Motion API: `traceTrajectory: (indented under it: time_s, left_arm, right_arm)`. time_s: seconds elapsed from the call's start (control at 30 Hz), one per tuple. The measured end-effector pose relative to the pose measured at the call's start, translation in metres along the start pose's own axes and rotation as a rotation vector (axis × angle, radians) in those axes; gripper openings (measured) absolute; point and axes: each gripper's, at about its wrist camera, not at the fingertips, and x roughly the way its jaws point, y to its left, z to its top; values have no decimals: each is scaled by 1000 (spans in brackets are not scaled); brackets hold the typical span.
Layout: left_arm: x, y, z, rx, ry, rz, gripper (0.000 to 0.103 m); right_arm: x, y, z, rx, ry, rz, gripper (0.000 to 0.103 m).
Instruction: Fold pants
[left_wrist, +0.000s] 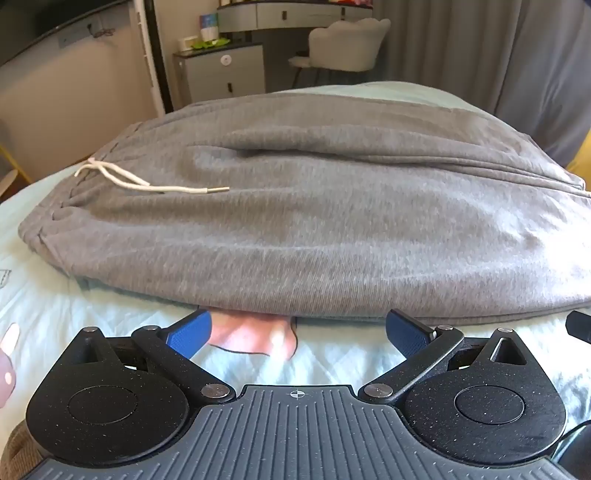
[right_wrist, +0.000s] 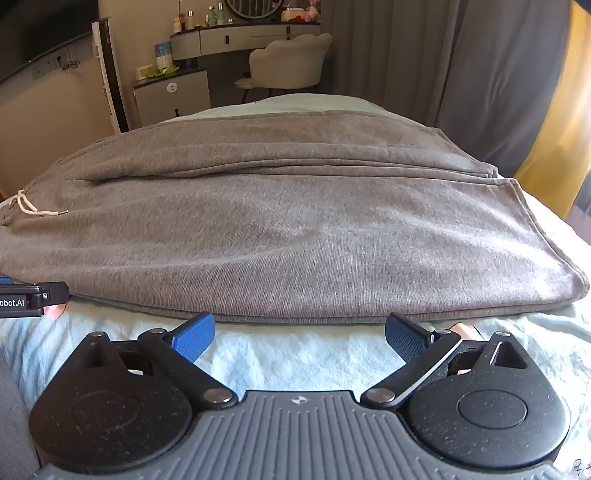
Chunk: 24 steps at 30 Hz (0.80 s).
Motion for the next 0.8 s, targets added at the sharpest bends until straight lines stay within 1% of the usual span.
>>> traceTrajectory:
  time_s: [0.8]
  left_arm:
    - [1, 1, -3, -3, 8, -11, 103]
  right_arm:
    - [-1, -1, 0, 3, -5, 5, 99]
